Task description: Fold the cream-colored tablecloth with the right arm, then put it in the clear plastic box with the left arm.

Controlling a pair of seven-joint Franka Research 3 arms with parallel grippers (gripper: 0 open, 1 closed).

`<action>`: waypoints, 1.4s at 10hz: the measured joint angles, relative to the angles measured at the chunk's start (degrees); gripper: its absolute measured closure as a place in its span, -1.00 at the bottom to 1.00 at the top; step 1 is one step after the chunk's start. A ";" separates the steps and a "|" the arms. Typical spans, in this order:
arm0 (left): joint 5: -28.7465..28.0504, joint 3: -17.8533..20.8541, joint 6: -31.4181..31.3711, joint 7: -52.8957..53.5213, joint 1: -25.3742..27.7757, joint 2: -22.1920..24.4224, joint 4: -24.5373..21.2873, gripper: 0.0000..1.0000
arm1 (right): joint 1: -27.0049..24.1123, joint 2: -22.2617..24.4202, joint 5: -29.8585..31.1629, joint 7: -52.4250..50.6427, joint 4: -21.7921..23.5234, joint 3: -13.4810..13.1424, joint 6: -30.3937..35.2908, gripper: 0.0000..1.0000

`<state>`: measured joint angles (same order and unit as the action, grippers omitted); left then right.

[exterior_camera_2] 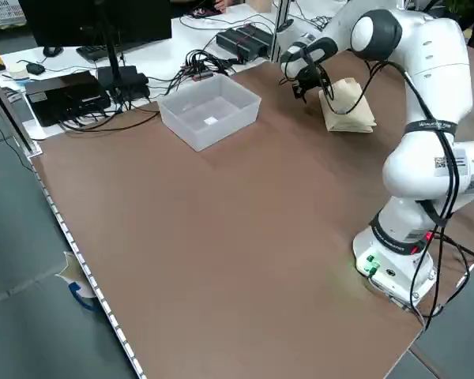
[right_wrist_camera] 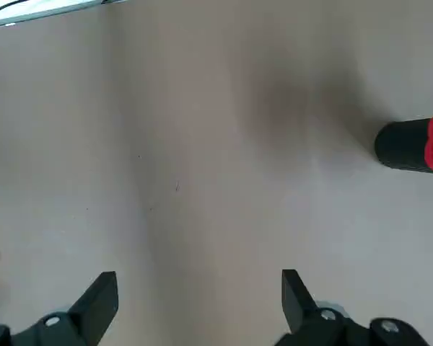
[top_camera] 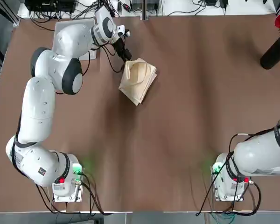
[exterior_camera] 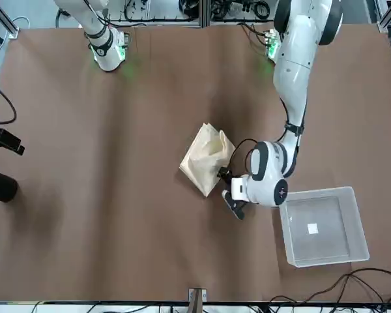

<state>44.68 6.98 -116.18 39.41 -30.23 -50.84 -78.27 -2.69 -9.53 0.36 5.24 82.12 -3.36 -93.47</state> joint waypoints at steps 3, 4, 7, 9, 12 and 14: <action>0.00 -0.62 -0.04 -2.76 -1.46 0.06 -0.05 -1.00 | 0.00 0.00 0.00 0.00 0.00 0.23 -0.03 -1.00; 0.00 -1.10 -0.05 -3.34 -1.70 0.07 -0.13 -1.00 | -0.02 0.00 0.00 0.01 0.00 0.12 -0.02 -1.00; 0.00 -2.09 -0.07 -3.44 -1.85 0.06 -0.98 -1.00 | -0.79 0.00 -0.11 0.02 0.00 -0.03 0.00 -1.00; 0.00 -2.17 -0.10 -3.35 -1.67 0.06 -1.07 -1.00 | -0.78 0.00 -0.14 0.02 0.00 0.20 -0.02 -1.00; 0.02 -2.26 -1.55 -4.84 -1.38 -0.18 0.74 -1.00 | -0.77 0.00 -0.15 0.02 -0.01 0.45 -0.04 -1.00; 0.02 -2.26 -1.61 -6.68 -0.99 -1.78 3.95 -0.99 | -0.77 0.00 -0.15 0.02 -0.03 0.48 -0.05 -1.00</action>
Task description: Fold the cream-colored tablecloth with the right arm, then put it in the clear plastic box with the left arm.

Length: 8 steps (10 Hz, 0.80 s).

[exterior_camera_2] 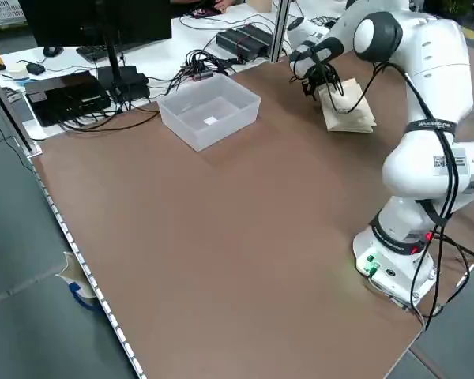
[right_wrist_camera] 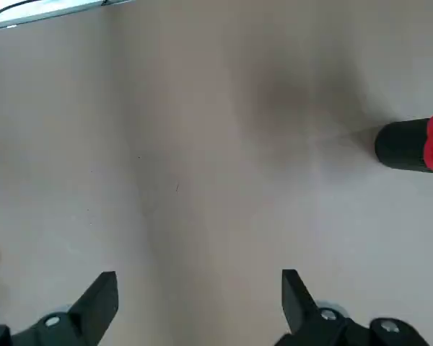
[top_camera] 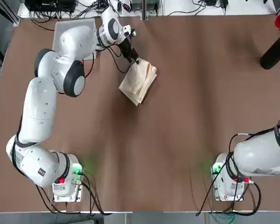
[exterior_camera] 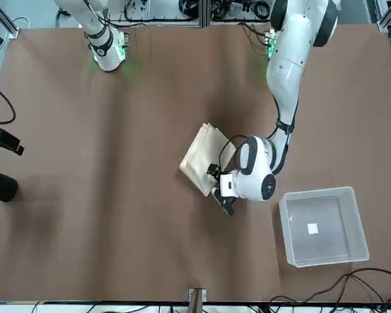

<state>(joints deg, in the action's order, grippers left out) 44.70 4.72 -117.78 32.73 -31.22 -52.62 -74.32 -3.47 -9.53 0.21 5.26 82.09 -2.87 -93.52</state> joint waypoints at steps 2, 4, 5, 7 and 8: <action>0.00 0.00 0.03 -0.03 0.38 -1.30 0.53 -0.96 | 0.00 0.00 0.00 0.00 -0.01 0.01 0.00 -1.00; 0.00 -0.04 0.03 0.21 0.39 -1.68 0.54 -0.96 | 0.00 0.00 0.00 0.00 -0.02 0.01 -0.03 -1.00; 0.00 -0.18 0.10 0.27 0.34 -1.68 0.57 -0.89 | 0.00 0.00 0.00 0.00 -0.02 0.02 -0.04 -1.00; 0.00 -1.01 0.27 0.28 0.14 -1.67 0.02 -0.87 | 0.01 0.00 0.00 0.00 -0.03 0.06 -0.10 -1.00; 0.00 -1.47 0.27 0.28 0.02 -1.67 -0.54 -0.83 | 0.02 0.00 0.00 0.00 -0.03 0.13 -0.13 -1.00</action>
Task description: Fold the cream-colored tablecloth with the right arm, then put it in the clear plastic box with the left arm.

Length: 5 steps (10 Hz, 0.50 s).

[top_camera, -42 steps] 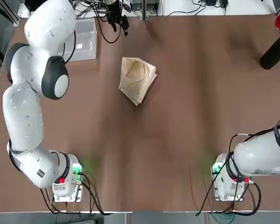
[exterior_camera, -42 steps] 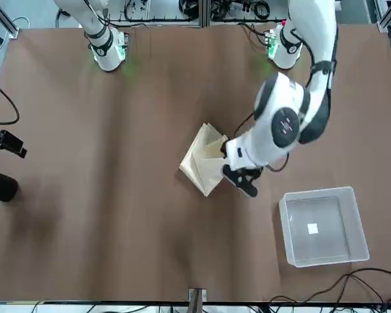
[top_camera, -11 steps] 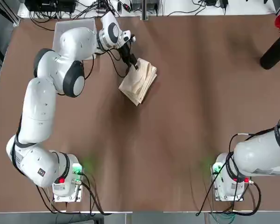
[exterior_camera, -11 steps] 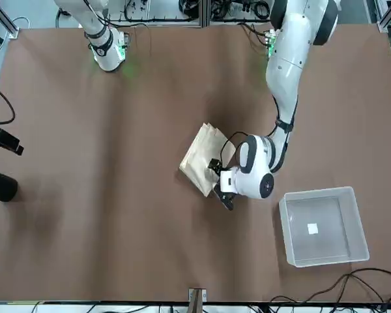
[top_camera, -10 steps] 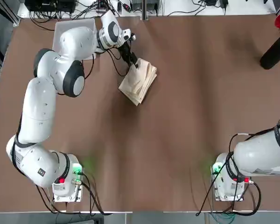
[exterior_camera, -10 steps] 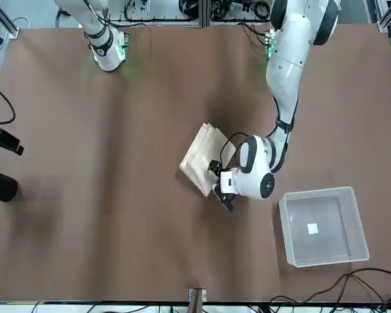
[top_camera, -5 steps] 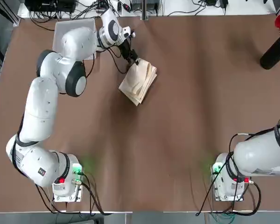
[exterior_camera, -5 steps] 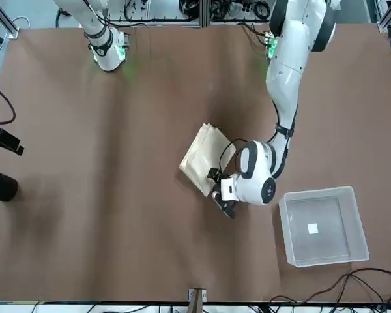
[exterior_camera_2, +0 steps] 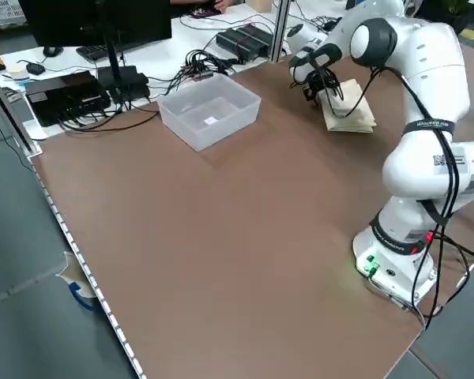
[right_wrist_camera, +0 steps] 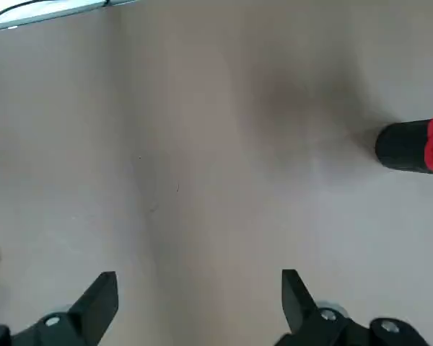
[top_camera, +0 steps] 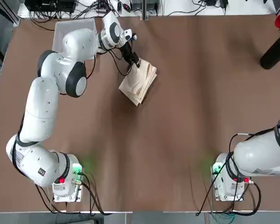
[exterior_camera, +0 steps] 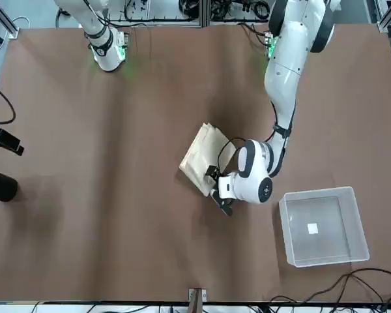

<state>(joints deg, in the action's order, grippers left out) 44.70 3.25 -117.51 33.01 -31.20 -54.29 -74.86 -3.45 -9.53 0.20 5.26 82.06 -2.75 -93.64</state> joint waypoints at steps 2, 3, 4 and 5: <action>0.00 -0.13 0.00 0.00 -0.18 0.10 -0.89 -0.81 | 0.01 0.00 0.00 0.00 0.00 0.03 -1.02 -1.00; 0.00 -0.26 0.02 0.01 -0.17 0.16 -1.37 -0.78 | 0.01 0.00 0.00 0.00 -0.02 0.04 -2.83 -1.00; 0.00 -0.54 0.02 0.02 -0.17 0.19 -1.85 -0.76 | 0.03 0.00 0.00 0.00 -0.04 0.06 -4.18 -1.00; 0.00 -0.73 0.03 0.03 -0.18 0.27 -2.27 -0.70 | 0.03 0.00 0.00 0.00 -0.04 0.05 -4.63 -1.00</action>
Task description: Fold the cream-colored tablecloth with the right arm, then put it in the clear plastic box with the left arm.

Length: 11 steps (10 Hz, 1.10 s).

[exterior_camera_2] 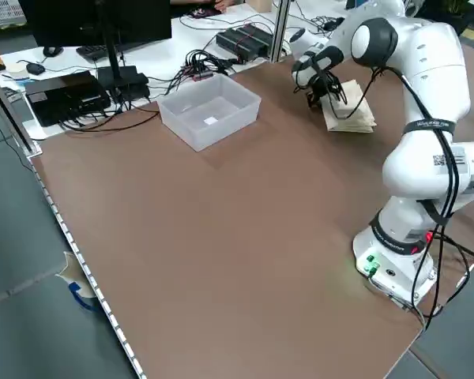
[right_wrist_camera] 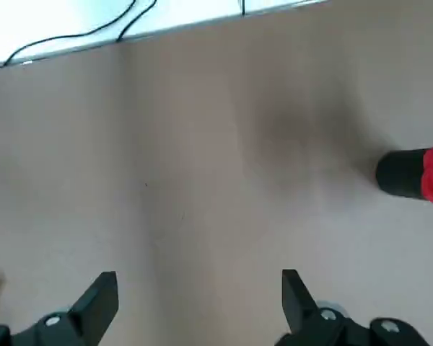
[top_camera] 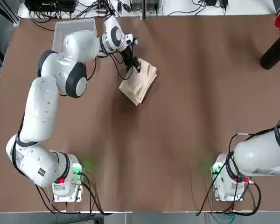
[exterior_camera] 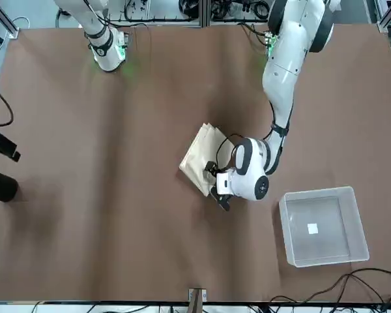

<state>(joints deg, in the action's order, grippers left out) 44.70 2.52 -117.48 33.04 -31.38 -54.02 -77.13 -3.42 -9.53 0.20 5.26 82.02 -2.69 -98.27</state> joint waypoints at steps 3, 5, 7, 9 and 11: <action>-0.08 -0.18 0.08 0.21 -0.25 1.04 -2.06 -0.48 | 0.00 0.00 0.00 0.00 -0.01 -0.01 -0.08 -1.00; -0.17 -0.18 0.09 0.29 -0.29 1.94 -3.60 -0.02 | 0.00 0.00 0.00 0.00 -0.02 0.01 -0.10 -1.00; -0.98 -0.17 0.11 0.35 -0.23 3.42 -5.16 0.53 | 0.00 0.00 0.00 0.00 -0.03 0.02 -0.11 -1.00; -1.11 -0.17 1.13 0.35 -0.10 4.67 -5.93 0.68 | 0.00 0.00 0.00 0.00 -0.03 0.02 -0.12 -1.00; -1.13 -0.13 1.87 0.35 0.10 5.36 -6.11 0.68 | 0.00 0.00 0.00 0.00 -0.03 0.01 -0.14 -1.00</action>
<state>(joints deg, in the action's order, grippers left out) 43.57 2.40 -115.60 33.39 -31.28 -48.66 -83.24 -3.42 -9.53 0.20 5.26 81.98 -2.68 -98.41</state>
